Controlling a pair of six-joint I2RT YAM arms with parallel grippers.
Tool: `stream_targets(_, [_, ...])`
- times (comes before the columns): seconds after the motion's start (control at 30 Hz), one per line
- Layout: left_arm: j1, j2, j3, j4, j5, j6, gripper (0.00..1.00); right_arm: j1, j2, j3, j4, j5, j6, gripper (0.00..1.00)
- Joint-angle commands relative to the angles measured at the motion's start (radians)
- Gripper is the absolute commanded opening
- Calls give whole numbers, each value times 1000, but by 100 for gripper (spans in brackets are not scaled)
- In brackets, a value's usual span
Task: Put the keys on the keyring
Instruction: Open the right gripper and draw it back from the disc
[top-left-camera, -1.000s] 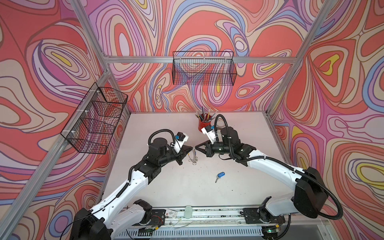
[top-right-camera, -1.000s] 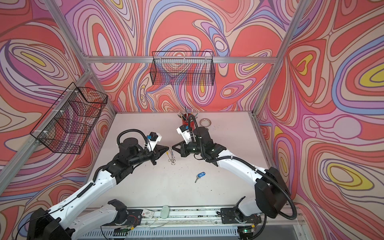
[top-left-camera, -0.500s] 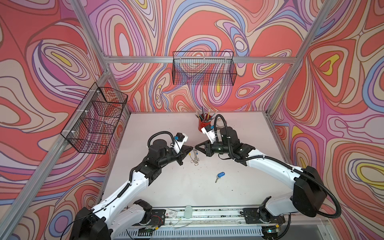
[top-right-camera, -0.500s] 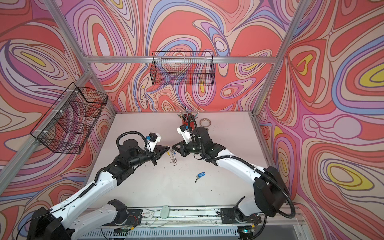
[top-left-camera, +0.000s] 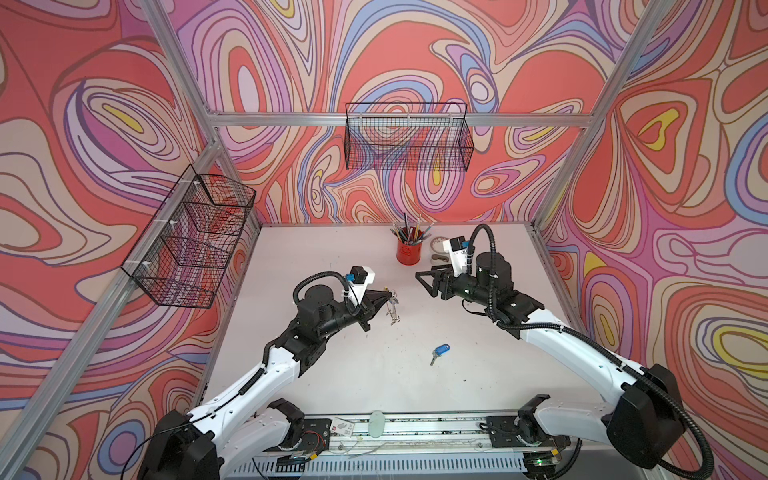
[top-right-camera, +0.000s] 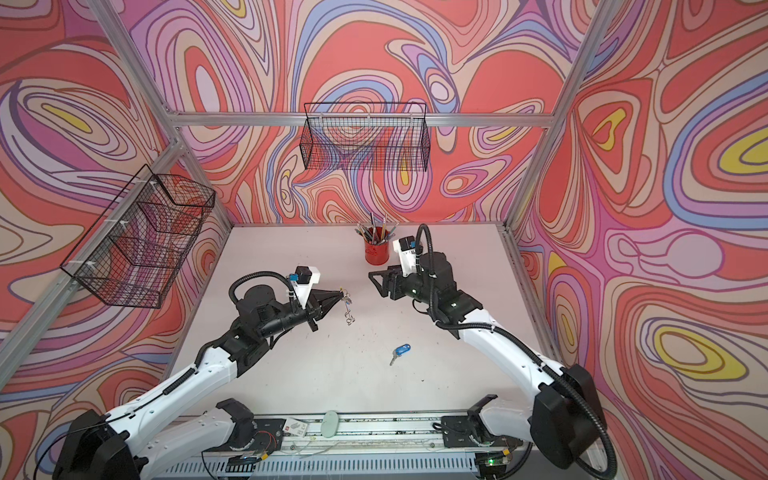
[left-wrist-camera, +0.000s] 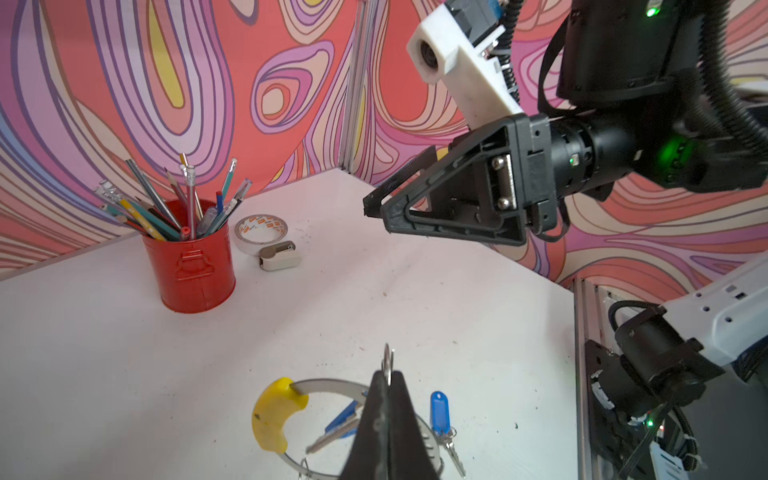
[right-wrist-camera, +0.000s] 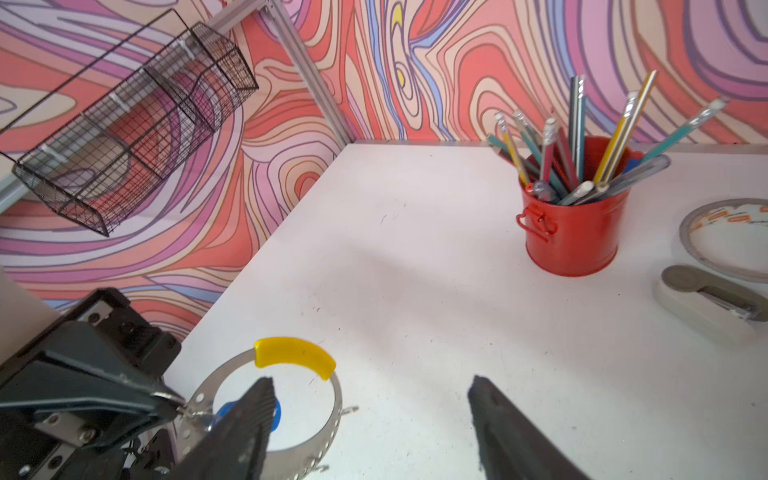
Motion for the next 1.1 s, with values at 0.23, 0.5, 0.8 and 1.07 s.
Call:
stream_targets(0.23, [-16,85,-165,520,-73,-206,0,-82,-19,-134,294,-139,33,95])
stream_targets(0.5, [-16,204,-160,691,38,-307,0,-87,47,-153,414,-307,139,79])
stream_targets(0.8, [-34,393,-84,889,120,-388,0,-87,44,-178,478,-411,215,56])
stream_targets(1.07, [-44,424,-18,889,136,-386,0,-86,96,-177,537,-470,263,40])
